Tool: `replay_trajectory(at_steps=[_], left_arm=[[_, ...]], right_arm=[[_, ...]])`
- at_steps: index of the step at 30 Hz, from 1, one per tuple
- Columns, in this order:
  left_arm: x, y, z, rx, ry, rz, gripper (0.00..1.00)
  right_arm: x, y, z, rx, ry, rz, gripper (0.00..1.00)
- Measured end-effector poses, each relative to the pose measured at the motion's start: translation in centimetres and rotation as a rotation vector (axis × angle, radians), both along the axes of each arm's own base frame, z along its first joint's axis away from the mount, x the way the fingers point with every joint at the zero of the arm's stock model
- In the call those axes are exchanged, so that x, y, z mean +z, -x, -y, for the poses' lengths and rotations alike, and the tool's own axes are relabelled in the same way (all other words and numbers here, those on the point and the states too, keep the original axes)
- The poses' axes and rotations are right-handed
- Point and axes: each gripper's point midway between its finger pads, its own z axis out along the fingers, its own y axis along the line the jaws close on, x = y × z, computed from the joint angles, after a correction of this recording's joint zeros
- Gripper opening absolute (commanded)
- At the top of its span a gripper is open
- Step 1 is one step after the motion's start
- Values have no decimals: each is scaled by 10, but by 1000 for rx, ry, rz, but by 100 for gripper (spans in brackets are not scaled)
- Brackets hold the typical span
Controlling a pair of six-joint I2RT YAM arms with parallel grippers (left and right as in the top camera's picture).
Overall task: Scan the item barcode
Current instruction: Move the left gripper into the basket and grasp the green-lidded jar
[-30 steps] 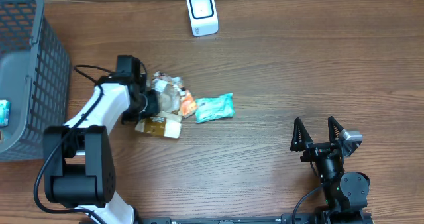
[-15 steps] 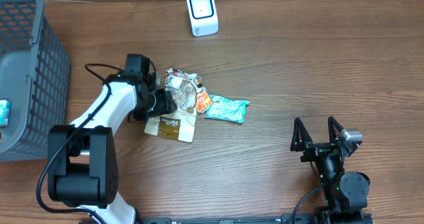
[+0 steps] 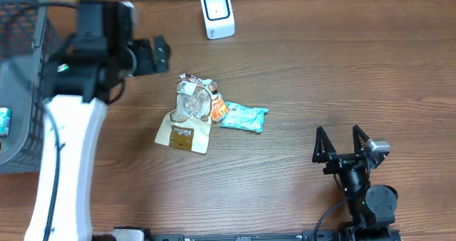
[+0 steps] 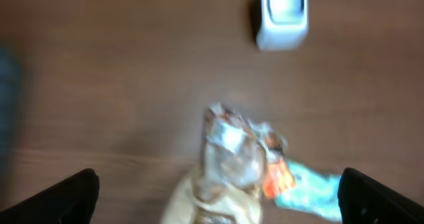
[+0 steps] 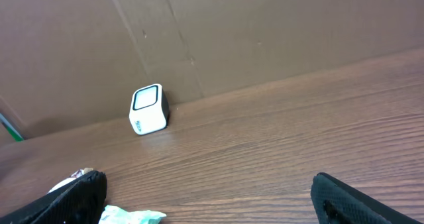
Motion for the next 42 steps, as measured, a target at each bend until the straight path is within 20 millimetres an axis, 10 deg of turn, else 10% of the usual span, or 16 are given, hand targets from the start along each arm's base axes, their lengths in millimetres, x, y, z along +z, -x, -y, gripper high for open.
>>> replay_trajectory(at_steps=[6, 18, 30, 42], left_arm=[[65, 34, -85, 290, -190, 133, 100], [66, 84, -255, 859, -293, 111, 100], [-40, 80, -322, 843, -303, -264, 86], [-127, 130, -365, 926, -255, -476, 91]], right_arm=[[0, 0, 0, 0, 0, 0, 100], [0, 0, 0, 0, 0, 0, 100], [0, 0, 0, 0, 0, 0, 100], [0, 0, 0, 0, -1, 0, 100]])
